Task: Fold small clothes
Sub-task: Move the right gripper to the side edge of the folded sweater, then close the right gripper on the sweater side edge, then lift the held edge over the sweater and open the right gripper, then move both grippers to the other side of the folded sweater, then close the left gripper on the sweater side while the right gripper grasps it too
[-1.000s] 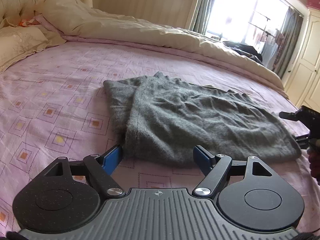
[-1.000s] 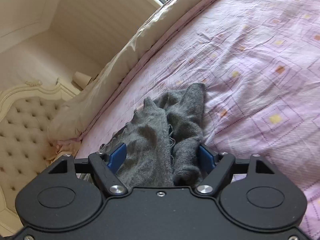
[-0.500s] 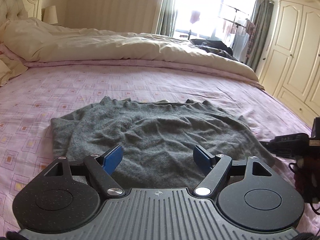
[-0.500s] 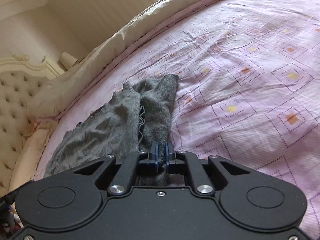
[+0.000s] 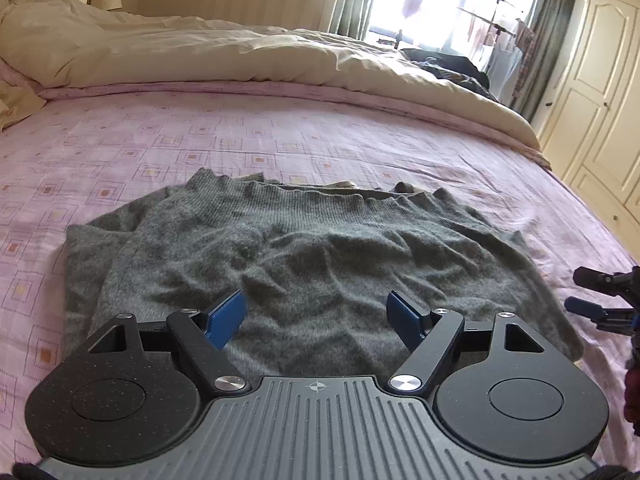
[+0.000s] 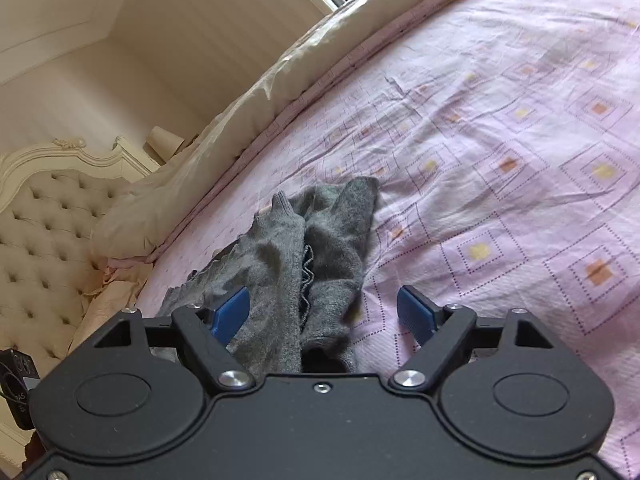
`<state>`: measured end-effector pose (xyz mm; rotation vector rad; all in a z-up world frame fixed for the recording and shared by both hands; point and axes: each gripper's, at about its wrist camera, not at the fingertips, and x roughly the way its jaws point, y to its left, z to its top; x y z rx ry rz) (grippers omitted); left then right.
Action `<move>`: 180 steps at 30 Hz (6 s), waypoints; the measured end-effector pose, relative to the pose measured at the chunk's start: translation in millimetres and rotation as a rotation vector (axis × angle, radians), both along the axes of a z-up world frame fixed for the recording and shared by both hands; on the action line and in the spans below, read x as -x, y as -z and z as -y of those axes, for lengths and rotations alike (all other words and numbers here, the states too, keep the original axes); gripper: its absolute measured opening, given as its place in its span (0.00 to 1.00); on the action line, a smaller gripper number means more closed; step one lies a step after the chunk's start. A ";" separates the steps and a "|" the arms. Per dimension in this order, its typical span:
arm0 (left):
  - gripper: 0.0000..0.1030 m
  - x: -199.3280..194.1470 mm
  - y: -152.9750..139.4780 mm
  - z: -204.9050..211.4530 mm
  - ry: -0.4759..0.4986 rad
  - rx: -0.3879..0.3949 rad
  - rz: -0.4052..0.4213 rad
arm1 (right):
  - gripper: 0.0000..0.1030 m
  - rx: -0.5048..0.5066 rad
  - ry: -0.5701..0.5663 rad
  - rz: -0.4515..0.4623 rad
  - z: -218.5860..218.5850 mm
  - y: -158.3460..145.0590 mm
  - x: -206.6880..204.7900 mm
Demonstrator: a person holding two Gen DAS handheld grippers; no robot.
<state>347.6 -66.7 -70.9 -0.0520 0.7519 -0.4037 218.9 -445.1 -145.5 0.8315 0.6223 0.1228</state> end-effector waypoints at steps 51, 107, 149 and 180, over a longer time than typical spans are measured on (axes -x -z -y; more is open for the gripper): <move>0.81 6.7 4.1 3.6 0.005 -0.020 -0.055 | 0.25 0.190 -0.115 -0.090 -69.7 -59.2 -64.2; 0.89 22.3 35.1 -138.8 -0.221 0.004 -0.050 | 0.51 0.656 -0.453 0.233 -266.7 -92.1 -27.4; 0.91 -58.0 35.0 -153.8 -0.202 0.299 -0.195 | 0.72 -0.003 -0.422 0.079 -199.9 -19.6 -51.6; 0.24 82.7 35.7 -136.0 -0.030 0.422 -0.414 | 0.27 -0.094 -0.430 -0.159 -186.4 -33.7 173.0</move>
